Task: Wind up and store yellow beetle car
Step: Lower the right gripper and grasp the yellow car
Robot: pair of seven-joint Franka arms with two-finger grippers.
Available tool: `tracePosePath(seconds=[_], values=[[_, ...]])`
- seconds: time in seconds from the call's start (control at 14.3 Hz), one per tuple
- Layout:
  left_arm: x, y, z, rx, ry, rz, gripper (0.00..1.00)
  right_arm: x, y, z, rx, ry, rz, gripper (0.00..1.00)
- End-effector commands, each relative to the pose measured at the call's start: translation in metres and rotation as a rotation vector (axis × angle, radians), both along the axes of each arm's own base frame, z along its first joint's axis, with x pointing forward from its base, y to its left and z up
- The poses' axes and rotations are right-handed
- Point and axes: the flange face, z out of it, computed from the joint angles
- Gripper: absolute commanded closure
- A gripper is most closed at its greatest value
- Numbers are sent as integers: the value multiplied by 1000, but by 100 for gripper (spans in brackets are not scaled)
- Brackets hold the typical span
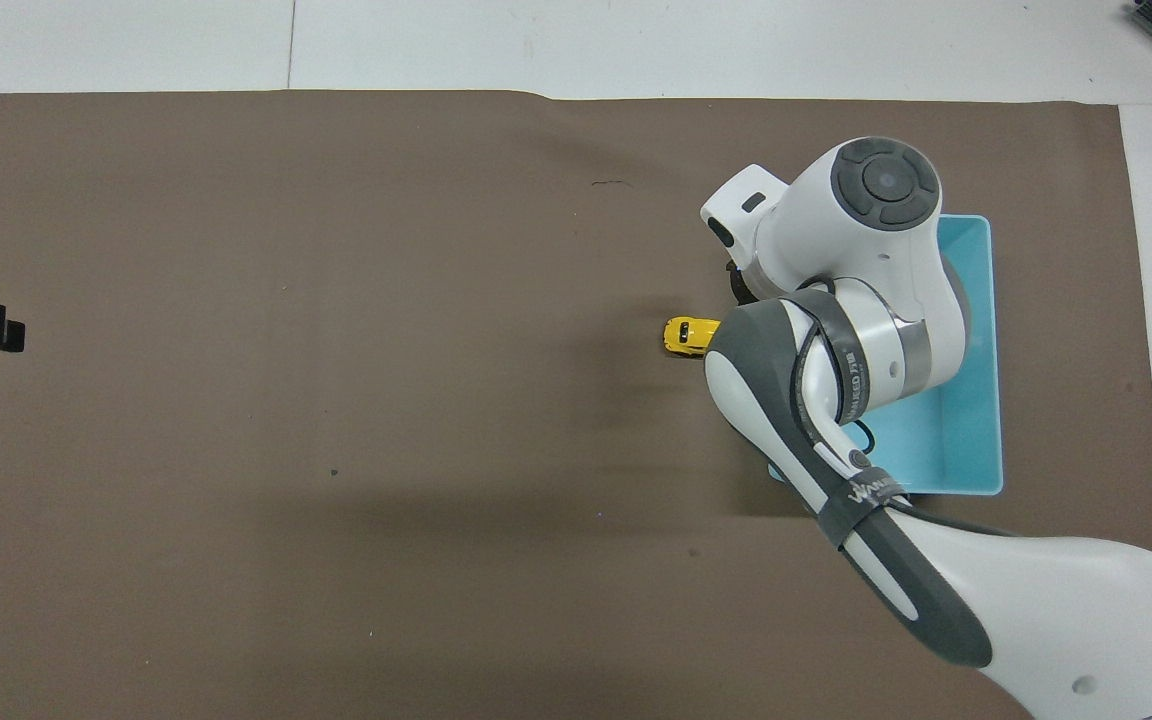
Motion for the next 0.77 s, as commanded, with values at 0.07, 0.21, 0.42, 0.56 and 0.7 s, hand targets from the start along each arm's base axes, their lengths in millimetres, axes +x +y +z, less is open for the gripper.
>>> tracePosePath(seconds=[0.07,0.21,0.42,0.56,0.7], values=[[-4,3,6,-8,-2,-1,0,-7,-1,-21,2,-9,29,0],[-4,3,6,-8,-2,-1,0,-9,-1,-32,2,-9,30,0],[-4,3,6,-8,-2,-1,0,-15,1,-44,3,-10,33,0],[-4,3,6,-8,-2,-1,0,-19,0,-47,-3,-3,37,0],[-4,3,6,-8,-2,-1,0,-22,0,-58,-5,4,48,0]])
